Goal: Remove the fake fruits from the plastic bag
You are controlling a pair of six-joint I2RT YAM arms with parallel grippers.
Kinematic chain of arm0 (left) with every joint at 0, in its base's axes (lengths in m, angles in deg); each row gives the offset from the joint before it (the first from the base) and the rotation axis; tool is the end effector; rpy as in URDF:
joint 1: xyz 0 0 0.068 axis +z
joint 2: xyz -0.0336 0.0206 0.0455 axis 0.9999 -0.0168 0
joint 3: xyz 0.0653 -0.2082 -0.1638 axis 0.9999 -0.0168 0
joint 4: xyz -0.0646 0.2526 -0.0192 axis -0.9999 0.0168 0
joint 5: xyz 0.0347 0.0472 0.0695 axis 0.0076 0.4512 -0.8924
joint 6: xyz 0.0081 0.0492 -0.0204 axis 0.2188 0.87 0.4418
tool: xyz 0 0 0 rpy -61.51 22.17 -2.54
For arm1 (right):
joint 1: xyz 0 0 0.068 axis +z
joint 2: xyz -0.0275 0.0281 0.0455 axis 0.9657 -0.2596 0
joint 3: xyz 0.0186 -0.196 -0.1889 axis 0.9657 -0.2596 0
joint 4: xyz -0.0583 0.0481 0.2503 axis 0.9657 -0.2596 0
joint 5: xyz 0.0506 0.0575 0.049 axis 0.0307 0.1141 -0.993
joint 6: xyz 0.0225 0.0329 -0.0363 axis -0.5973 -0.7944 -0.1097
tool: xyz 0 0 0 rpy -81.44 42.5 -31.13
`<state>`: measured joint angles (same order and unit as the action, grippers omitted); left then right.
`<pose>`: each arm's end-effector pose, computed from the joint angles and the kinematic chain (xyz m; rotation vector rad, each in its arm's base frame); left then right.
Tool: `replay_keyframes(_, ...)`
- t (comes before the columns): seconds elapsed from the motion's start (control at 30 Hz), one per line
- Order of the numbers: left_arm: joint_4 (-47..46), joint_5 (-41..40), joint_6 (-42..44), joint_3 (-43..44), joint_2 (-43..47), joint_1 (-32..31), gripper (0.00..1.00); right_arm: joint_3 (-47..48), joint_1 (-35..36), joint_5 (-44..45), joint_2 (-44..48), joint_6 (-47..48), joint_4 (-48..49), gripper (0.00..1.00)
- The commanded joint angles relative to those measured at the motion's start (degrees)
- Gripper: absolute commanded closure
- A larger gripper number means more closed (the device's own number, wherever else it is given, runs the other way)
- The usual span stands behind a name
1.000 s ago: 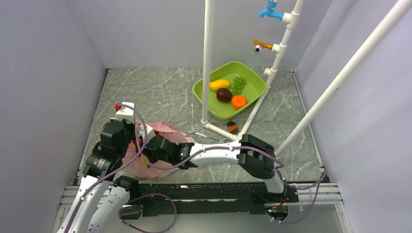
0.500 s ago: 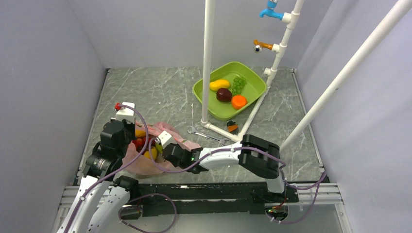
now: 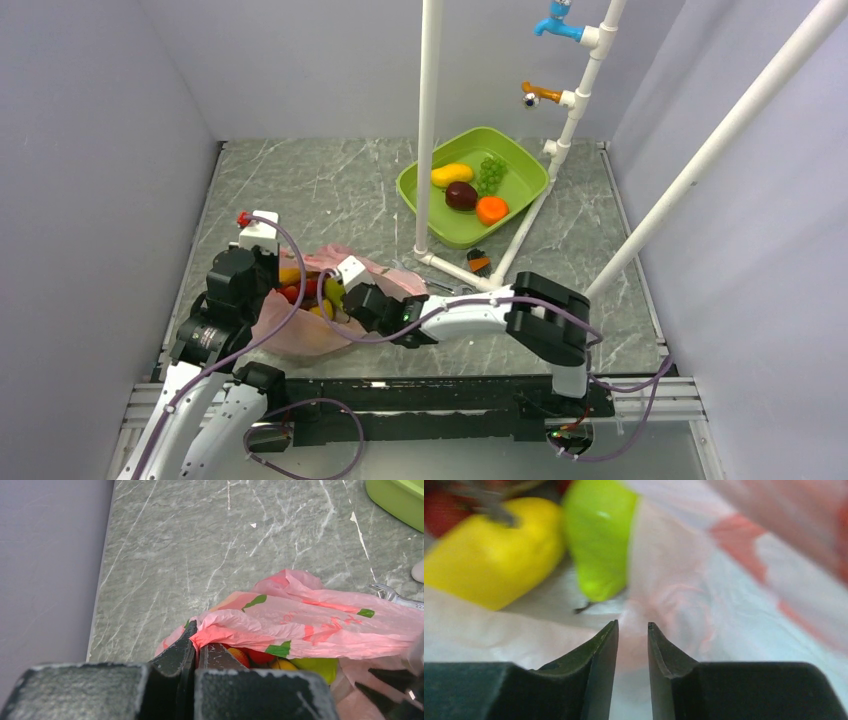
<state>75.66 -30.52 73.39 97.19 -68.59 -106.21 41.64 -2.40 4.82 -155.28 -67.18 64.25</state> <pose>0.1209 -0.0253 0.3128 0.1067 1.9039 0.1400 0.1362 0.3798 0.1616 -0.8254 2.0825 0.3198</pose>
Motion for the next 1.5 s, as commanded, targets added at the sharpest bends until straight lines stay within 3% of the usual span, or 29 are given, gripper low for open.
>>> replay_keyframes(0.0,-2.0,1.5,0.4,0.1,0.0,0.0,1.00,3.9,2.5,-5.2,7.6,2.5,2.7,0.66)
replay_keyframes(0.1,-2.0,1.5,0.5,0.1,0.2,0.0,1.00,6.6,2.4,-6.7,6.1,4.7,4.9,0.62)
replay_keyframes(0.37,-2.3,2.1,0.5,-0.2,0.6,-0.1,1.00,16.3,0.4,-6.4,-3.4,6.7,3.3,0.66)
replay_keyframes(0.7,-2.5,2.7,0.7,-0.1,-0.2,-0.1,1.00,15.9,-3.5,-9.7,-7.9,11.9,4.6,0.39)
replay_keyframes(0.97,-2.4,2.6,0.6,-0.1,-0.2,-0.1,1.00,12.9,-5.2,-10.7,-9.1,10.9,4.5,0.27)
replay_keyframes(1.2,-2.2,2.7,0.6,0.0,-0.5,-0.1,1.00,14.6,-5.3,-11.0,-12.1,10.4,3.5,0.21)
replay_keyframes(1.47,-2.2,2.5,0.5,0.0,-0.5,-0.2,1.00,17.7,-5.8,-10.9,-14.0,10.4,1.7,0.22)
